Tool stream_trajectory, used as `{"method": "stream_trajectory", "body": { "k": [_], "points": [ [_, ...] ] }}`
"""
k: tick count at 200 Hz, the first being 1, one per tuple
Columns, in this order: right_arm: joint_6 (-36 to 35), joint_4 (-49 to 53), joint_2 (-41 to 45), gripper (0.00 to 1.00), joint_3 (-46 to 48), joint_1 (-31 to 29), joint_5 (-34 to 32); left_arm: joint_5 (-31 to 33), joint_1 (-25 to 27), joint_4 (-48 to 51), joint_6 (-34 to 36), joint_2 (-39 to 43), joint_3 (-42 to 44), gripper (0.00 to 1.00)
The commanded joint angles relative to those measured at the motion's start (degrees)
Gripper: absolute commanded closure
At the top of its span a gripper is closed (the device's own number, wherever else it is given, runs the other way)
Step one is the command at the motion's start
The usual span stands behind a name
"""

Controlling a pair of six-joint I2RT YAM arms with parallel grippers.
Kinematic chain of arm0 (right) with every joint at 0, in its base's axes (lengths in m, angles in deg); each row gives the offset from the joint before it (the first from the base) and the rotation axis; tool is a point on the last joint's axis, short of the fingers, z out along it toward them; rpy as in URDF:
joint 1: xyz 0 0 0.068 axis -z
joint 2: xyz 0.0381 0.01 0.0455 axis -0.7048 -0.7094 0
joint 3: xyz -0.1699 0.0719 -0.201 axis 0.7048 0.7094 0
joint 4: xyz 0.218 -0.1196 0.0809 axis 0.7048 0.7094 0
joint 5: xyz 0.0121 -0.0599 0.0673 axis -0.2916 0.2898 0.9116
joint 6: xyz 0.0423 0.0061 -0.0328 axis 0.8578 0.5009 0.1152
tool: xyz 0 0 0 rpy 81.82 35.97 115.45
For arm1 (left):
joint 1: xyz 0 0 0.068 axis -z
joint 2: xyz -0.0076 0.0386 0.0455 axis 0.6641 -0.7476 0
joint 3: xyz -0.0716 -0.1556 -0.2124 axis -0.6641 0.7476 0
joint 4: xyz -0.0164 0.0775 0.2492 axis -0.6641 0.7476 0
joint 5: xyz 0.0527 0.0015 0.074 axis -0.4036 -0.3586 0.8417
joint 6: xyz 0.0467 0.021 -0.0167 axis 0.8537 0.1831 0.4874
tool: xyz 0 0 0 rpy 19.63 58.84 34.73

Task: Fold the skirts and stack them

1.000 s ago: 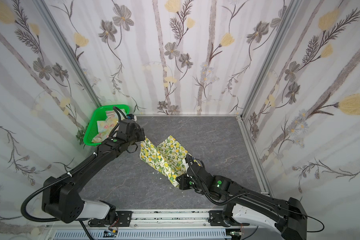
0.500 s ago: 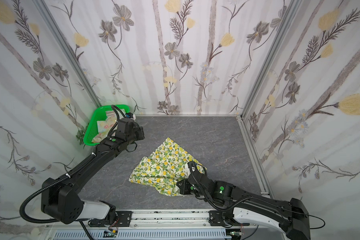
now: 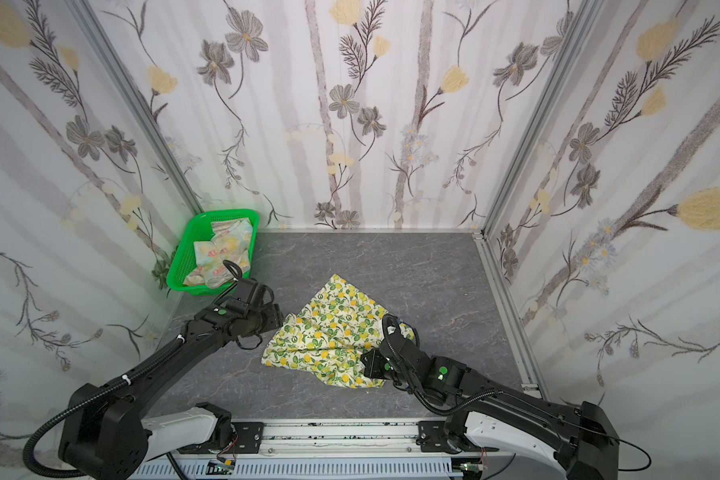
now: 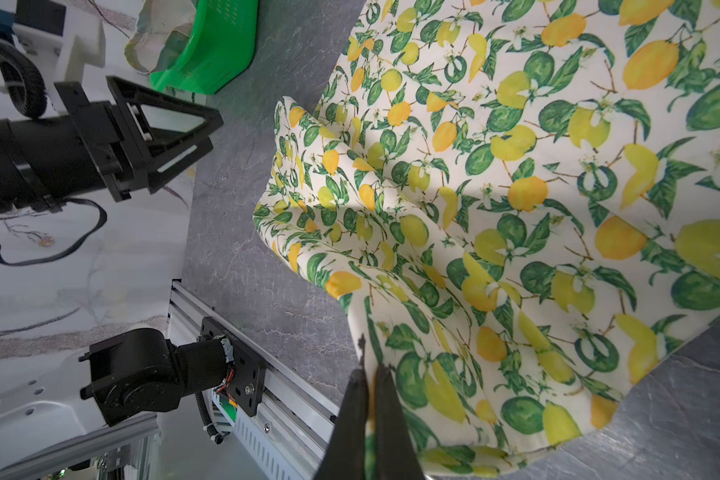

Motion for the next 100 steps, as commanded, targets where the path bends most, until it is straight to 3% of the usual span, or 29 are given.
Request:
{"method": "stream_trajectory", "body": {
  "k": [1,47,100],
  "points": [
    [-1.86,-1.62,-1.28,1.0,-1.49,1.23,2.13,-0.97,-1.18,7.43,-5.6,2.63,3.08,0.27],
    [-3.77,-1.57,-1.12,1.0,-0.78,8.46,7.58,-4.49,-3.59,8.51,-13.79,5.84,6.55,0.25],
    [-7.34,-1.48,-2.87,1.0,-0.47,15.96,13.34,-8.17,-3.65,2.74,-15.83,2.7,9.93,0.38]
  ]
}}
